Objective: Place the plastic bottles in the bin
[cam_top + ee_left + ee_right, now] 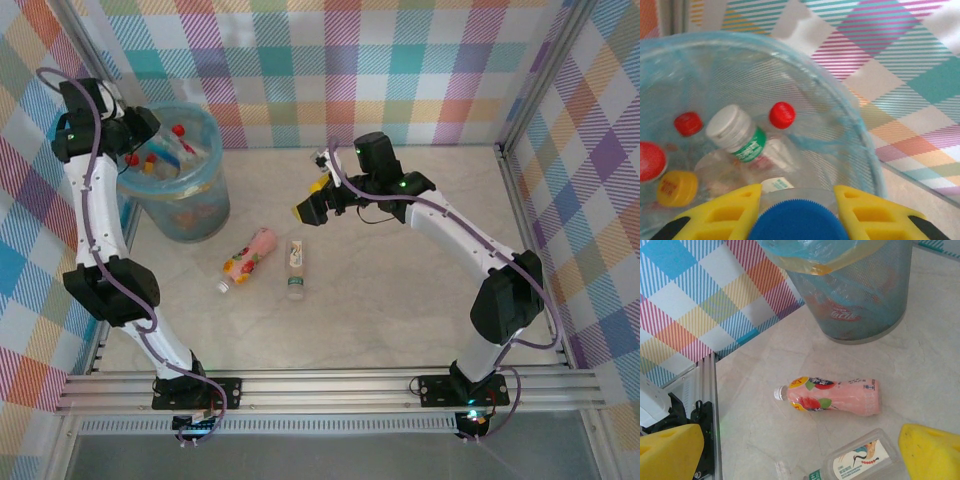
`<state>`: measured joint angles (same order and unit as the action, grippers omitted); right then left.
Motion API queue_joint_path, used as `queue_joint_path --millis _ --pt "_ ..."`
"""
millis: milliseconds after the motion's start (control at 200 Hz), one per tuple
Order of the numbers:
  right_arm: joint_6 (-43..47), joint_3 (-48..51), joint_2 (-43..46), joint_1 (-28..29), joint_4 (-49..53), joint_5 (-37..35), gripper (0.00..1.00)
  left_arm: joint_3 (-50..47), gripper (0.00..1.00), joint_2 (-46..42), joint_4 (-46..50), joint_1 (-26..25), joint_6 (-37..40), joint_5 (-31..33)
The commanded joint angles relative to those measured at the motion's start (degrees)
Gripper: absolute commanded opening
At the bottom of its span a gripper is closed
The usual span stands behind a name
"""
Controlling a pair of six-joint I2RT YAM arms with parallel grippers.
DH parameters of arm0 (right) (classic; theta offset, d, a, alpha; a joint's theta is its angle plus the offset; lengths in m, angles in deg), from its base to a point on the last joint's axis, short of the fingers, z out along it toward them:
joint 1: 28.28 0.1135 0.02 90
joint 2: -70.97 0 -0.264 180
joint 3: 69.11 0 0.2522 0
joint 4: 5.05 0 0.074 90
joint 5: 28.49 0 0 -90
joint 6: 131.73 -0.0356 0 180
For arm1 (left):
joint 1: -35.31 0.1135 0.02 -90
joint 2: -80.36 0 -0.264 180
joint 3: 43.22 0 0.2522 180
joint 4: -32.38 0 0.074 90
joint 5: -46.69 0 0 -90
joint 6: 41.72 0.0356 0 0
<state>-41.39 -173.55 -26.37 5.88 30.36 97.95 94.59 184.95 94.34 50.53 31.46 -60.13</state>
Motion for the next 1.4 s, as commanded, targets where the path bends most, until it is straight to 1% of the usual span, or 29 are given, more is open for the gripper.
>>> queue_joint_path --millis 0,100,220,355,490,565,715,845,930,1015,1085,1175,1395 --pt "-1.26 -1.0 -0.15 -0.05 1.2 0.74 0.99 6.71 0.07 1.14 1.63 -3.03 1.72 2.85" --pt "-1.56 -0.92 0.12 0.06 1.4 0.74 1.0 10.6 0.06 2.48 1.86 -4.08 2.41 6.87" --pt "-1.61 -0.72 0.47 0.04 2.05 0.23 1.0 13.16 0.04 2.56 5.08 -4.5 4.53 11.54" --pt "-1.88 -0.36 0.85 0.04 2.25 0.2 1.0 13.09 0.01 -0.53 7.07 -4.48 10.02 19.42" --pt "-2.16 -0.56 0.87 0.13 2.61 0.12 0.99 15.77 0.0 -1.5 10.87 -3.9 15.33 24.85" --pt "-2.58 -0.21 1.02 0.23 1.89 0.03 1.0 15.75 0.0 -0.99 12.98 -3.55 16.82 27.1" --pt "-3.11 0.87 0.94 0.3 1.11 0.25 0.99 10.1 0.0 -1.13 13.09 -2.18 17.18 27.71" --pt "-2.3 1.18 0.92 0.3 2.23 -0.28 1.0 4.61 0.0 -0.91 9.6 -1.2 17.79 28.58" --pt "-1.75 1.37 0.75 0.3 2.68 -0.76 1.0 2.51 0.0 -0.18 7.95 -0.83 18.4 28.34" --pt "-1.48 1.31 0.59 0.3 2.81 -0.94 1.0 -1.64 0.0 -0.89 4.34 -0.84 19.01 27.76" --pt "-1.51 1.38 0.31 0.3 2.78 -0.94 1.0 -4.6 0.0 -1.45 1.75 -0.81 19.36 26.14" --pt "-1.78 1.1 -0.37 0.3 2.85 -0.69 1.0 -6.19 0.0 -1.28 1.28 -0.81 19.24 24.05" --pt "-2.45 -1.05 -2.18 0.3 3.65 0.2 1.0 -6.86 0.0 -2.43 0.97 -1.03 16.05 13.28"
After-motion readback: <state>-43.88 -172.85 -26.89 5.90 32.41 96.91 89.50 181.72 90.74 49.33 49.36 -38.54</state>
